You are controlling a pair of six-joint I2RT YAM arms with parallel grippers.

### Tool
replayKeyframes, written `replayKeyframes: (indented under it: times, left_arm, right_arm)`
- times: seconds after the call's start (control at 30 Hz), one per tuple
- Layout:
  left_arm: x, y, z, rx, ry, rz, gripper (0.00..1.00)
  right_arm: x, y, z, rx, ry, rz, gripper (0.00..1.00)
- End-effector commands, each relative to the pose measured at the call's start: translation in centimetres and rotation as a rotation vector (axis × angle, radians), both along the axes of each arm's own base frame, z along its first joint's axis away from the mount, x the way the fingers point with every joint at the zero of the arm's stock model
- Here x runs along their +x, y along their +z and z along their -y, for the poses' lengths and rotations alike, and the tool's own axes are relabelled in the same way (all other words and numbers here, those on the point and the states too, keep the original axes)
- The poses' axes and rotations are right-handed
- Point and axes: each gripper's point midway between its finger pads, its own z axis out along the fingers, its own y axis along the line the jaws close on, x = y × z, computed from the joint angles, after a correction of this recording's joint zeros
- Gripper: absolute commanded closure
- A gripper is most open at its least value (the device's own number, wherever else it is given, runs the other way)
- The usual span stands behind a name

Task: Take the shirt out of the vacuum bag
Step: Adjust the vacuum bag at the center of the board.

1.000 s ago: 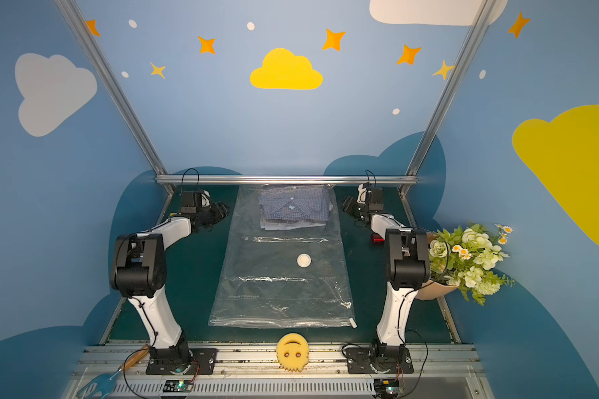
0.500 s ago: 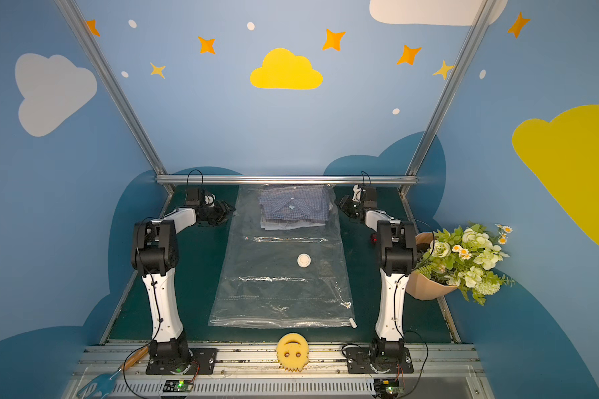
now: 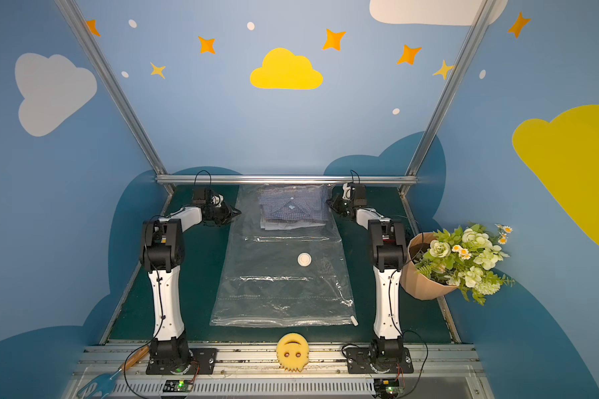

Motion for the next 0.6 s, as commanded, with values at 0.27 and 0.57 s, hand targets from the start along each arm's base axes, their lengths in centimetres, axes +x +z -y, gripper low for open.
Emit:
replayKeyframes:
  times: [0.27,0.57]
  left_arm:
    - [-3.0,1.5,-5.3,-0.003,0.204,0.044,0.97]
    - [-6.1,4.5,-10.8,0.039,0.409,0.108,0.97]
  right_arm:
    - [0.1,-1.0,-6.9,0.023,0.138,-0.031,0.84]
    - [1.2,2.0,-9.7,0.007,0.187,0.015,0.62]
